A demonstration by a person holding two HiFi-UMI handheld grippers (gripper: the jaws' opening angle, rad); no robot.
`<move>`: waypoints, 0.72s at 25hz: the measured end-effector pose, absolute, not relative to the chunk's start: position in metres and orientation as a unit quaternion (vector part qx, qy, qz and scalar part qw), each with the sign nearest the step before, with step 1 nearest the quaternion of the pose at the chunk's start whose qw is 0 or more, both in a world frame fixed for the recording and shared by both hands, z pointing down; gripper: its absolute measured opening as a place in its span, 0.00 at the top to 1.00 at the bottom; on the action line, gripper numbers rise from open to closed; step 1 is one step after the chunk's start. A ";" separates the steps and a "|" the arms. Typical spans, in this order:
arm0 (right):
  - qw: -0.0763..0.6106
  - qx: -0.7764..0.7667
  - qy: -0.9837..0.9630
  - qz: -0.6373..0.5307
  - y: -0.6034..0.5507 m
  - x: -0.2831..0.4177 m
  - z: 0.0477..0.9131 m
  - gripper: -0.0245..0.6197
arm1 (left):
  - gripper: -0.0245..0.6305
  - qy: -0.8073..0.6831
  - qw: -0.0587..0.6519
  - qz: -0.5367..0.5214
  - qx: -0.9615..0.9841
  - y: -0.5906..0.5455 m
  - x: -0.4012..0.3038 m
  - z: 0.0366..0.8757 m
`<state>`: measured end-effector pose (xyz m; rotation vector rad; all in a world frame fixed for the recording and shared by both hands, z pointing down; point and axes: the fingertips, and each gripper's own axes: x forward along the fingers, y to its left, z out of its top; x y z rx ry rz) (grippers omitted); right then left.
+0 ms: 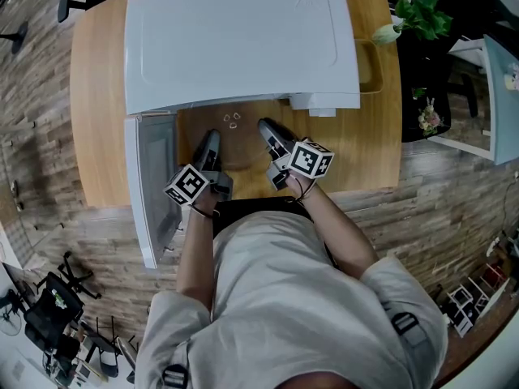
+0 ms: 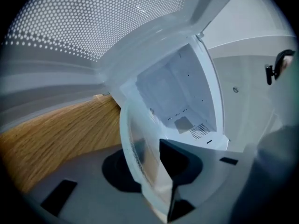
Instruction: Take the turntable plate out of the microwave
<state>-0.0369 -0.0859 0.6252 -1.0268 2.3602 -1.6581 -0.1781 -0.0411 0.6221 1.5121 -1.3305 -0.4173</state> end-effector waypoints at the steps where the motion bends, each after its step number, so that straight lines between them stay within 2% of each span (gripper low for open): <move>1: 0.041 -0.335 0.770 -0.541 -0.084 -0.036 0.625 0.80 | 0.77 -0.554 0.516 -0.174 0.630 -0.040 -0.177 0.621; 18: 0.050 -0.320 0.780 -0.535 -0.075 -0.031 0.612 0.80 | 0.77 -0.561 0.511 -0.196 0.621 -0.022 -0.170 0.613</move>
